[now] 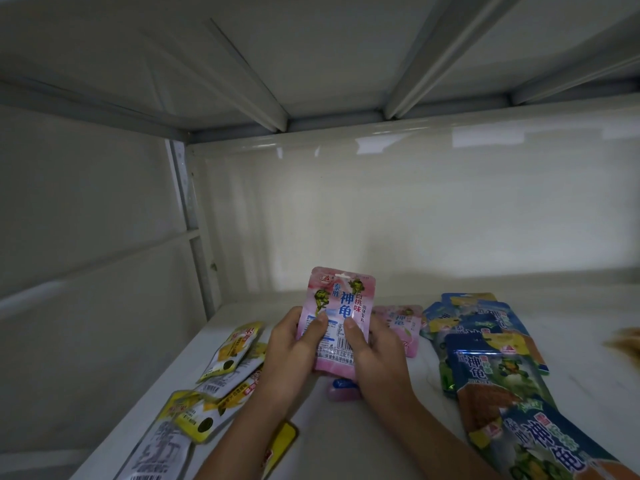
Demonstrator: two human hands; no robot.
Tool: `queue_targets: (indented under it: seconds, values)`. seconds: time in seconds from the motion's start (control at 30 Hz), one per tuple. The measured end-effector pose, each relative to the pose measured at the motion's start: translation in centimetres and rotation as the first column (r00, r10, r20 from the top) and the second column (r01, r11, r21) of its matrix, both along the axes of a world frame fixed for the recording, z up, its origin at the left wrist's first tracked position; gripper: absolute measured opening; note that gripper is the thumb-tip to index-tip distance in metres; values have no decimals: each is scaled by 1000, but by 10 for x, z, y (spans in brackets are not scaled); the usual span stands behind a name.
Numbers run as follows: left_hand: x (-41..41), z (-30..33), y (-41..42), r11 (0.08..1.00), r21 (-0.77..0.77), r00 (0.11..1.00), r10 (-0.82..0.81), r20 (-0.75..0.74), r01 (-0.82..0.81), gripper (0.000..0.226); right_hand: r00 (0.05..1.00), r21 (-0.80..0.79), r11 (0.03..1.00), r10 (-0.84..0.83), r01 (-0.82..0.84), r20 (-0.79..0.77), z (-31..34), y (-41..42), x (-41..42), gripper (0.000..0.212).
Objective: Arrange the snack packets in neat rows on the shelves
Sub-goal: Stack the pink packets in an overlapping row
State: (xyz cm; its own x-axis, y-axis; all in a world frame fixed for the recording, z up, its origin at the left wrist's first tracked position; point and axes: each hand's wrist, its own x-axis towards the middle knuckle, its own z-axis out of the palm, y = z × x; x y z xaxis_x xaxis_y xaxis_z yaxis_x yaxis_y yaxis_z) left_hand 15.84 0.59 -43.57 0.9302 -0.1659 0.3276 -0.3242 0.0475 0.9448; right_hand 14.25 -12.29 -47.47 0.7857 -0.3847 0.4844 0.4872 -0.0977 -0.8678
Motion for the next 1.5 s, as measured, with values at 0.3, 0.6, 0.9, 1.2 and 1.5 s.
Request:
queue_targets:
  seconds: [0.3,0.6,0.9,1.2,1.5]
  values:
    - [7,-4,5,996,54,995,62,83,-67,22,999,-11,999,44,-44,23,5,3,-4,16]
    - [3,-1,1,999,-30,1000,11,-22,-12,12,995,-69,994,-84,87,46,-3,-5,7,19]
    - [3,0,2,994,5,994,105,32,-105,8,996,-68,994,-86,89,38,7,-1,-3,19]
    - [3,-1,-1,994,-36,995,97,-36,-99,21,983,-195,963,-179,183,39,-1,-4,3,22]
    - [-3,3,0,991,-127,997,18,-75,-27,11,999,38,998,41,-41,-18,9,-3,-7,26]
